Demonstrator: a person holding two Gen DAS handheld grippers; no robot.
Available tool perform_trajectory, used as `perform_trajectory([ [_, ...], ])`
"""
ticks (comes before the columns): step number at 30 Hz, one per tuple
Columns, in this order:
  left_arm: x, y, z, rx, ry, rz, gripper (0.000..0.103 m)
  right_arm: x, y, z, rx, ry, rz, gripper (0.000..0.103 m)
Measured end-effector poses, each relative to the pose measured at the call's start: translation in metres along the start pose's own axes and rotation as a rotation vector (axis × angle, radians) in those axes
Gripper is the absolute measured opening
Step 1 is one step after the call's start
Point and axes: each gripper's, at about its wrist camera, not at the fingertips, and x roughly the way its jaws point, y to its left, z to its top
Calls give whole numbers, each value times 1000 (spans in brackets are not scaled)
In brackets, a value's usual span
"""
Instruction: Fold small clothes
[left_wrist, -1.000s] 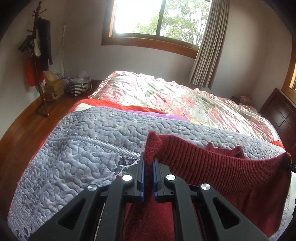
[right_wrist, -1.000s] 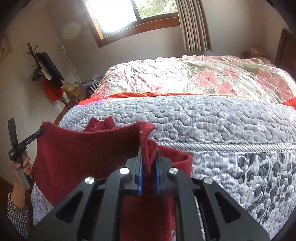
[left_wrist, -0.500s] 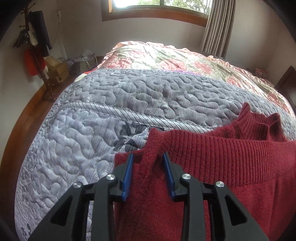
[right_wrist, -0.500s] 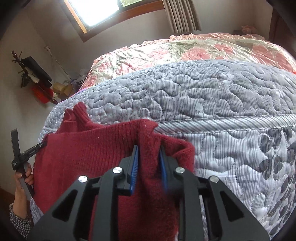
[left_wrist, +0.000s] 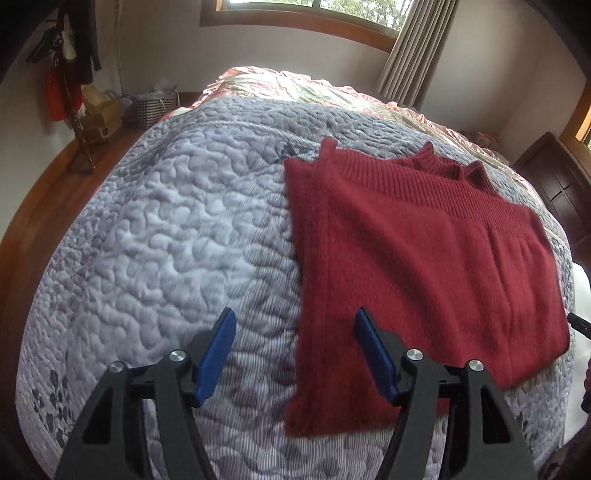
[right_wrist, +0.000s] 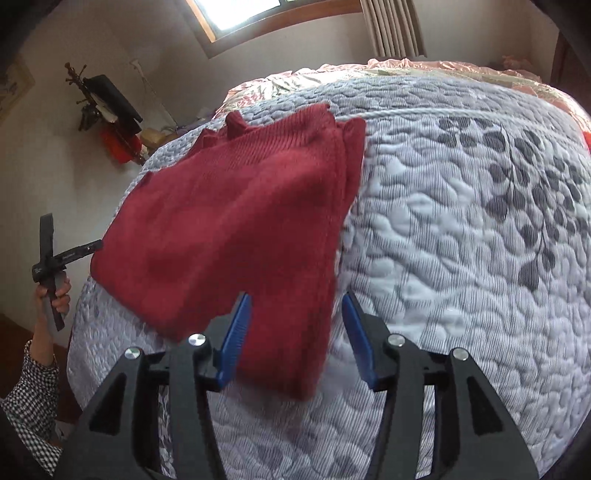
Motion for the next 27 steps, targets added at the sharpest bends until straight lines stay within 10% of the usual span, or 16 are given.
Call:
perform_trajectory([
  [5, -15, -20, -28, 35, -32, -48, 65, 8, 9, -21, 8, 15, 63, 50],
  [9, -4, -37, -33, 68, -22, -10, 63, 26, 10, -23, 31, 40, 62, 27],
  [11, 5, -39, -32, 76, -2, 10, 45, 23, 9, -24, 41, 37, 68, 9],
  [15, 3, -31, -28, 41, 26, -10, 22, -9, 13, -28, 19, -10, 97, 8],
  [27, 16, -30, -33, 90, 45, 14, 23, 31, -11, -48, 44, 97, 13, 8],
])
